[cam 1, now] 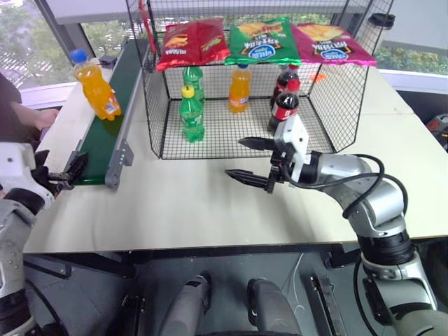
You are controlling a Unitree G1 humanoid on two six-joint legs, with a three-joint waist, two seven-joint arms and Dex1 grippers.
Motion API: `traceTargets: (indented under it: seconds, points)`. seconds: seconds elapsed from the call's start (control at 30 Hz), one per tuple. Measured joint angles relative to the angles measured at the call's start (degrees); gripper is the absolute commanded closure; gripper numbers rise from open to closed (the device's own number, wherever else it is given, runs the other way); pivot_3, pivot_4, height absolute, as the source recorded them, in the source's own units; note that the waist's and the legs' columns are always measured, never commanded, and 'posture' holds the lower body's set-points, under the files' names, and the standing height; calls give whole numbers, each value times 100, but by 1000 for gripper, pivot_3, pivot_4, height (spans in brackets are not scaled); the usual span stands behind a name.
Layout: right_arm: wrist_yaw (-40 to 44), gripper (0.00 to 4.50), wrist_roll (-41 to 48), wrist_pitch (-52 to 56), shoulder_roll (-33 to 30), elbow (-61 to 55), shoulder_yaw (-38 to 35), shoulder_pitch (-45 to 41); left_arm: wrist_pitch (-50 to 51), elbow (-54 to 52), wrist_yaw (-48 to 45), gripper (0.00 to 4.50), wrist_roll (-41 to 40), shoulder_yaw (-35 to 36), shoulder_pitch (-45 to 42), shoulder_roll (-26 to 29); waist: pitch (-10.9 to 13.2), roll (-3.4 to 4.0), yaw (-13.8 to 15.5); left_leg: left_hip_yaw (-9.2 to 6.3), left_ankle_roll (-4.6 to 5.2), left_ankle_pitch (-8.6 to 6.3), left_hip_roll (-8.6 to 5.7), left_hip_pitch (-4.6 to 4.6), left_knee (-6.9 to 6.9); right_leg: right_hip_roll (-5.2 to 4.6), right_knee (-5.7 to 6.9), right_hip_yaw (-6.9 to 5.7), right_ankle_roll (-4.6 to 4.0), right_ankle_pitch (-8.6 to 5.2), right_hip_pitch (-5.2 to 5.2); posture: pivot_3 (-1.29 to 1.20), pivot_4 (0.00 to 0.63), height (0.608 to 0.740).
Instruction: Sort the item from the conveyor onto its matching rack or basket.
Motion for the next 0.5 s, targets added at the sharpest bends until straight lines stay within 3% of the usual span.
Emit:
traceTargets:
  seconds: [0.5]
  points:
    - [-31,86,-5,-1,-21,-1,46,0,-479,418,103,0,266,-421,-330,-187,0,0,-4,1,0,0,0,0,-4,0,0,-5,0,1,-3,0,150,738]
